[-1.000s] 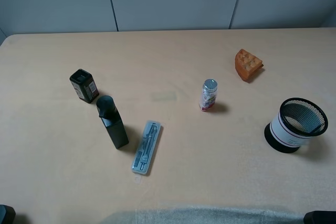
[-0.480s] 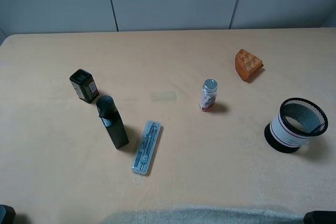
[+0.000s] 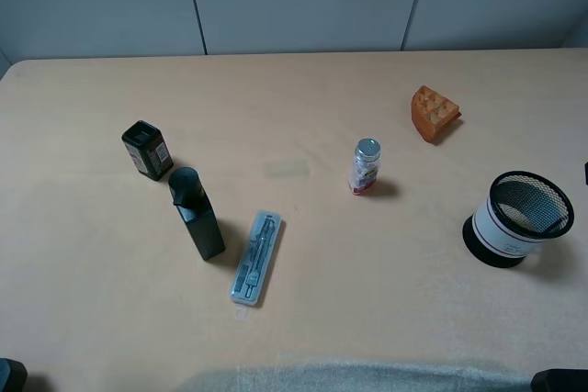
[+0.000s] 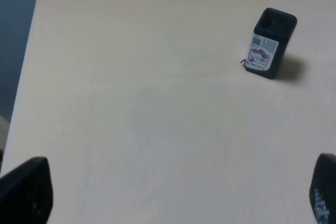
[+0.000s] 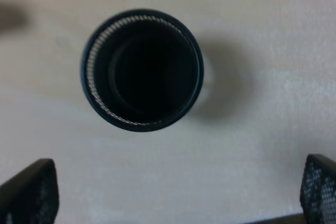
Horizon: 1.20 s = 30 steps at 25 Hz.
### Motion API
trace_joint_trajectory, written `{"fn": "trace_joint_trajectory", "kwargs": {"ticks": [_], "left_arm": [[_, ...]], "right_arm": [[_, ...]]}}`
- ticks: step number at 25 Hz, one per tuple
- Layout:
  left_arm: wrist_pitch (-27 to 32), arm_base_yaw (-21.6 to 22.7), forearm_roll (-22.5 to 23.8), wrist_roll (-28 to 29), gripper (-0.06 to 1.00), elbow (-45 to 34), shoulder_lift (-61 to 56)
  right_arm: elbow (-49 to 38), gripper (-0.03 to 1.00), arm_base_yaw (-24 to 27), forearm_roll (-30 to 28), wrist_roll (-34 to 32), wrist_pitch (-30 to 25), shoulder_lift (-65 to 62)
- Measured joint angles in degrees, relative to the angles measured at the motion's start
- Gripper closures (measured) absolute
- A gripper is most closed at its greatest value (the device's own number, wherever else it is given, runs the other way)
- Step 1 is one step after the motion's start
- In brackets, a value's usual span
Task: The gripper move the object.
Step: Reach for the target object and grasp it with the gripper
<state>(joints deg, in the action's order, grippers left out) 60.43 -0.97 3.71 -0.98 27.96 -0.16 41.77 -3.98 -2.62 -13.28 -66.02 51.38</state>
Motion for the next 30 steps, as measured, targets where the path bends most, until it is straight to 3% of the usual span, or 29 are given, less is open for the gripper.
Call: {"fn": "trace_joint_trajectory", "kwargs": {"ticks": [11, 16, 23, 30], "left_arm": [[0.0, 0.0, 0.0, 0.0, -0.03, 0.0, 0.0], [0.0, 0.0, 0.0, 0.0, -0.03, 0.0, 0.0], [0.0, 0.0, 0.0, 0.0, -0.03, 0.0, 0.0], [0.0, 0.0, 0.0, 0.0, -0.03, 0.0, 0.0]], "right_arm": [[0.0, 0.28, 0.1, -2.4, -0.4, 5.7, 10.6], [0.1, 0.28, 3.0, -2.4, 0.0, 7.9, 14.7], [0.0, 0.28, 6.9, 0.1, 3.6, 11.7, 19.6], [-0.4, 0.28, 7.6, 1.8, 5.0, 13.7, 25.7]]}}
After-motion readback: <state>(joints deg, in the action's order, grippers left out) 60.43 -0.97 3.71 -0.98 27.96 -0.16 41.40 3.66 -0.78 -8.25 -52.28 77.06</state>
